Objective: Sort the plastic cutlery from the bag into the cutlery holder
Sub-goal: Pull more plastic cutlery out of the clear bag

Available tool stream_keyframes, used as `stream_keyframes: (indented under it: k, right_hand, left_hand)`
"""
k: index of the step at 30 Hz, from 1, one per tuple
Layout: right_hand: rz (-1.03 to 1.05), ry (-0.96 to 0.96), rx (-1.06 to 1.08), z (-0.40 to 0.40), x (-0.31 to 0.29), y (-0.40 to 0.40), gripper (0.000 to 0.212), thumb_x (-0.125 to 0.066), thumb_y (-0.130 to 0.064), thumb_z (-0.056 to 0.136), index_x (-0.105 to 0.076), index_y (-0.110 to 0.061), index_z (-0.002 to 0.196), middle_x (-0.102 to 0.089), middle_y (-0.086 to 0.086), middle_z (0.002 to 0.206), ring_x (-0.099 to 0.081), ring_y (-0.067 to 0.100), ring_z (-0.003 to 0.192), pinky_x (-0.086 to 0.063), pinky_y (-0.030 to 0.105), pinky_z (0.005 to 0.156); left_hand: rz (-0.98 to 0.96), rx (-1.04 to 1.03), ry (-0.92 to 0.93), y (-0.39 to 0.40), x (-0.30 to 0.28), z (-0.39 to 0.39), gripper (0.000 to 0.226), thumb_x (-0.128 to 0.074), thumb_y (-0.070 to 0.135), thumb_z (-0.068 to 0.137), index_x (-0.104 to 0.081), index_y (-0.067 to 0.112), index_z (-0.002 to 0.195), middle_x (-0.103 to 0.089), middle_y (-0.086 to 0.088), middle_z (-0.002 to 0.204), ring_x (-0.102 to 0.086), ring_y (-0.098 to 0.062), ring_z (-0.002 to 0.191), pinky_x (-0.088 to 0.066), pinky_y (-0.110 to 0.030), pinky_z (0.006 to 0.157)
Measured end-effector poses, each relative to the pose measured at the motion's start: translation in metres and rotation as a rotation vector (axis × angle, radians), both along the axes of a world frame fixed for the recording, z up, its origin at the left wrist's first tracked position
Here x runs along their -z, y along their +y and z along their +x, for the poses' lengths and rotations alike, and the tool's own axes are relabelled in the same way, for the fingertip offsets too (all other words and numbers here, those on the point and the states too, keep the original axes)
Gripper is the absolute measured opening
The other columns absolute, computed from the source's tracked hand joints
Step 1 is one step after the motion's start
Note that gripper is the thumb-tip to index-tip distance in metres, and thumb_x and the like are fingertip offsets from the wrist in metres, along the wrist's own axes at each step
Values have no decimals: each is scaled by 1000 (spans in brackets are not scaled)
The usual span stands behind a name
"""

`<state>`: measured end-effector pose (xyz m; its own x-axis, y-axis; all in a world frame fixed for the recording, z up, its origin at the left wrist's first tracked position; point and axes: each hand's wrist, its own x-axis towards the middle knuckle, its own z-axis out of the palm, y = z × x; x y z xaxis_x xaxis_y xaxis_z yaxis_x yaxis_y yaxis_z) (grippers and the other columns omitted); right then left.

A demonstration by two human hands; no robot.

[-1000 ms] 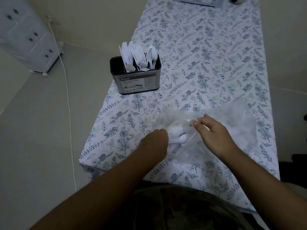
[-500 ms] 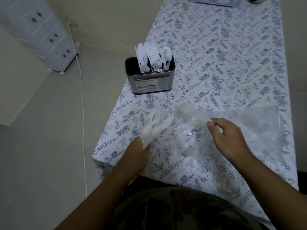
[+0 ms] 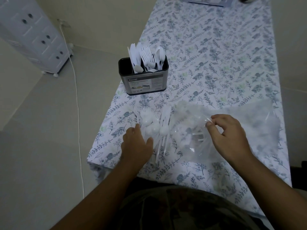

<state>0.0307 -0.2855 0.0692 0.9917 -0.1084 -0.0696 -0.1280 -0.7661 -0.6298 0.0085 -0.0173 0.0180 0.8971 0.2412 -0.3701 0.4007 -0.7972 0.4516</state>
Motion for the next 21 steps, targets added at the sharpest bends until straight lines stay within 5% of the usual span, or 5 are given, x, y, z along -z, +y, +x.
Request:
stream_keyframes:
  k: [5, 9, 11, 16, 21]
  right_hand:
    - [36, 8, -23, -4, -5, -5, 17, -60, -35, 97, -69, -33, 83, -59, -12, 123, -54, 16, 121, -49, 47, 98]
    - [77, 51, -29, -8, -11, -3, 17, -59, -38, 98, -67, -35, 83, -55, -15, 127, -52, 9, 122, -48, 36, 91]
    - [61, 34, -53, -9, -14, -2, 15, -59, -39, 97, -69, -33, 89, -54, -14, 128, -51, 6, 121, -46, 32, 92]
    - [104, 158, -262, -14, -13, -4, 25, -58, -26, 100, -67, -34, 122, -52, -16, 132, -43, -3, 125, -27, 7, 100]
    - [-73, 163, -165, -23, 2, -35, 59, -61, -4, 87, -56, -28, 141, -56, -4, 141, -45, 17, 135, -32, 33, 113]
  left_hand:
    - [-205, 52, -275, -13, -6, -3, 40, -63, 23, 91, -54, 14, 129, -50, -3, 121, -48, -17, 116, -44, -37, 103]
    - [-386, 334, -422, -44, -25, 4, 11, -60, 17, 94, -65, 15, 103, -56, 7, 96, -53, -4, 91, -44, -16, 81]
    - [-516, 372, -318, -61, -32, 6, 15, -55, 27, 99, -67, 18, 100, -64, 5, 94, -59, -4, 89, -47, -17, 78]
    - [-928, -14, 147, -88, -40, 13, 52, -53, 73, 82, -68, 26, 99, -73, 5, 95, -69, -9, 90, -54, -32, 83]
    - [-844, -98, 132, -88, -33, 12, 28, -74, 25, 85, -67, 20, 112, -74, 2, 87, -71, -16, 80, -60, -40, 77]
